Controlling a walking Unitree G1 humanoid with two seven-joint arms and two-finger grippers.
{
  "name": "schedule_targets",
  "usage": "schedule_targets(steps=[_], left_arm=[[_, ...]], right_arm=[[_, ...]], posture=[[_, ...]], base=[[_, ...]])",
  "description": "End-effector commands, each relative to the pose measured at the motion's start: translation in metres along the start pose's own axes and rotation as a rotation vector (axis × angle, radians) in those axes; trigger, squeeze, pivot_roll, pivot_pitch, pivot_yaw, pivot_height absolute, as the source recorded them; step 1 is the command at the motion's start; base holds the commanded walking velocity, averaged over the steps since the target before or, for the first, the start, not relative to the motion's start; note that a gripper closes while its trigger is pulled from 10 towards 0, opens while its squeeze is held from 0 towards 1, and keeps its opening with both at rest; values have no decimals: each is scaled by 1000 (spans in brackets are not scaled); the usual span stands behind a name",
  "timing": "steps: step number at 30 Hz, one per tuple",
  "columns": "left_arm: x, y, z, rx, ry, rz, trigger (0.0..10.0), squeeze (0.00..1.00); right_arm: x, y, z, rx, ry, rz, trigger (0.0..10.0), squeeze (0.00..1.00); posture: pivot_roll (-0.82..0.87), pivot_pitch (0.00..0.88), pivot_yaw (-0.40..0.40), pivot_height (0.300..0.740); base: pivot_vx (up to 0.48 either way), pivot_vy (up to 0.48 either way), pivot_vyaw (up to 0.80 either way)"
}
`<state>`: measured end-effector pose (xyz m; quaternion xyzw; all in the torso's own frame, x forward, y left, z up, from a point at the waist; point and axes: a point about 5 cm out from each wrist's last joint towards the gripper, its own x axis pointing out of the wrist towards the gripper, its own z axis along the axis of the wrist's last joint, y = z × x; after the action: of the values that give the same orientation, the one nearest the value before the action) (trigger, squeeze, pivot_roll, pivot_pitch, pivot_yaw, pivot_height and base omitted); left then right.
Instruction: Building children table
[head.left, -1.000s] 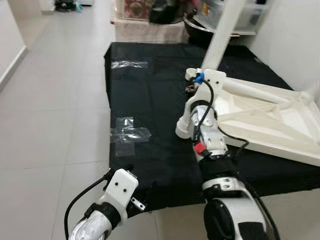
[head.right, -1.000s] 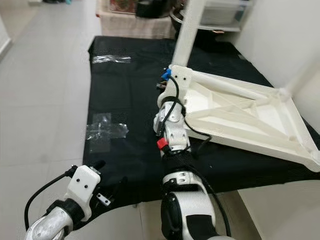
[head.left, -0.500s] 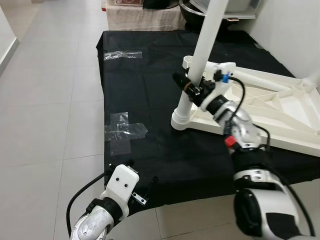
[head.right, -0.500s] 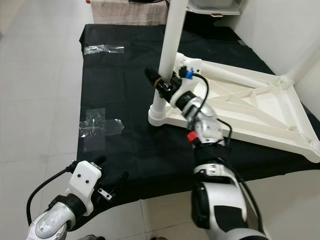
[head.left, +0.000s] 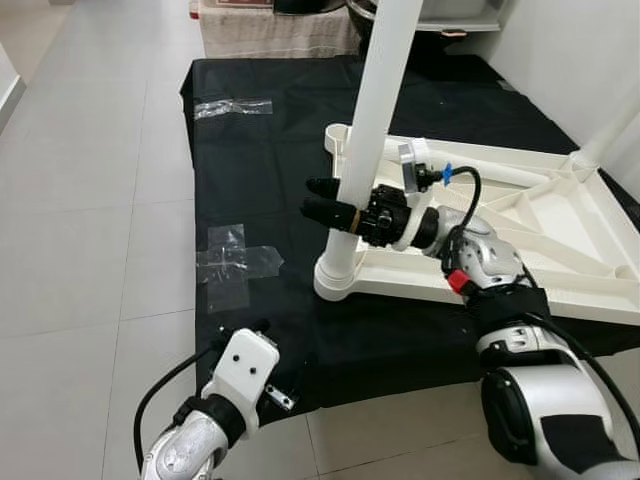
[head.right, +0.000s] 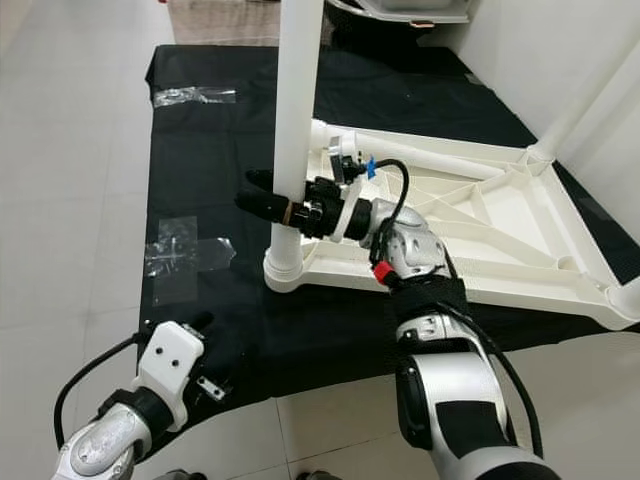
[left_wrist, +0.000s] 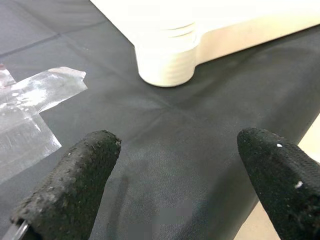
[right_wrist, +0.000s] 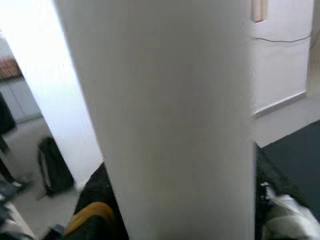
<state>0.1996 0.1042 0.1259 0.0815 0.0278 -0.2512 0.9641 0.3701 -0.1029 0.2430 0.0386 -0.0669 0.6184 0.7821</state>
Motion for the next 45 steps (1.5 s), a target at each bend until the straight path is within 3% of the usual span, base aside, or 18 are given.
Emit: schedule_targets(steps=[1,9,14,17,20,23,24,26,27,28,30,31,33,37,40,42,44,45], left_arm=[[-2,-2,-6,-12,28,-13,10000,0],[-2,-4,-7,-17,24,-21,10000,0],[-3,-4,-7,-14,22,-17,10000,0],[-3,-4,-7,-12,21,-17,10000,0],[-3,-5,-8,-12,23,-17,10000,0],[-3,-6,-8,-6,24,-22,10000,0],[-3,-6,-8,-6,25,-24,10000,0],[-3,-6,-8,-6,25,-24,10000,0],[-3,-6,-8,-8,25,-25,10000,0],[-3,-7,-9,-9,25,-29,10000,0],[-3,-7,-9,-10,26,-33,10000,0],[-2,-8,-9,-11,25,-33,10000,0],[-2,-8,-9,-11,25,-33,10000,0],[-1,-8,-9,-14,24,-31,10000,0],[0,-7,-9,-12,25,-30,10000,0],[0,-7,-8,-8,24,-30,10000,0],[1,-6,-8,-7,26,-26,10000,0],[1,-6,-8,-7,26,-26,10000,0]], right_arm=[[8,-5,-10,10,28,-115,0,0],[4,-18,-3,-90,-25,-531,0,0],[-25,-29,-18,-51,35,-1290,0,0],[-35,-17,-24,-38,8,-1550,0,0],[-23,-8,-27,-6,-46,-1595,0,0],[-6,-5,-27,16,-98,-1543,1098,0],[4,-3,-24,7,-136,-1470,10000,0],[4,-3,-24,7,-136,-1470,10000,0],[12,-1,-21,-12,-166,-1395,10000,137],[18,1,-19,-16,-202,-1315,10000,1000],[17,0,-12,-73,-237,-1226,10000,1000],[15,-2,-7,-150,-190,-1155,10000,0],[15,-2,-7,-150,-190,-1155,10000,0],[5,-6,-14,11,-88,-779,10000,0],[1,-5,-12,14,-93,-692,10000,0],[-3,-4,-6,20,-102,-553,10000,0],[-11,5,2,54,-131,-219,10000,0],[-11,5,2,54,-131,-219,10000,0]], posture=[[155,160,-115,740],[165,147,-116,740],[153,148,-117,740],[155,142,-119,740],[159,138,-119,740],[160,134,-118,740],[160,127,-118,740],[160,127,-118,740],[156,120,-118,740],[155,118,-118,740],[153,110,-118,740],[151,114,-122,740],[151,114,-122,740],[155,114,-125,740],[155,117,-124,740],[152,119,-125,740],[160,116,-132,740],[160,116,-132,740]], base=[[0,0,0],[0,0,0],[0,0,0],[0,0,0],[0,0,0],[0,0,0],[0,0,0],[0,0,0],[0,0,0],[0,0,0],[0,0,0],[0,0,0],[0,0,0],[0,0,0],[0,0,0],[0,0,0],[0,0,0],[0,0,0]])
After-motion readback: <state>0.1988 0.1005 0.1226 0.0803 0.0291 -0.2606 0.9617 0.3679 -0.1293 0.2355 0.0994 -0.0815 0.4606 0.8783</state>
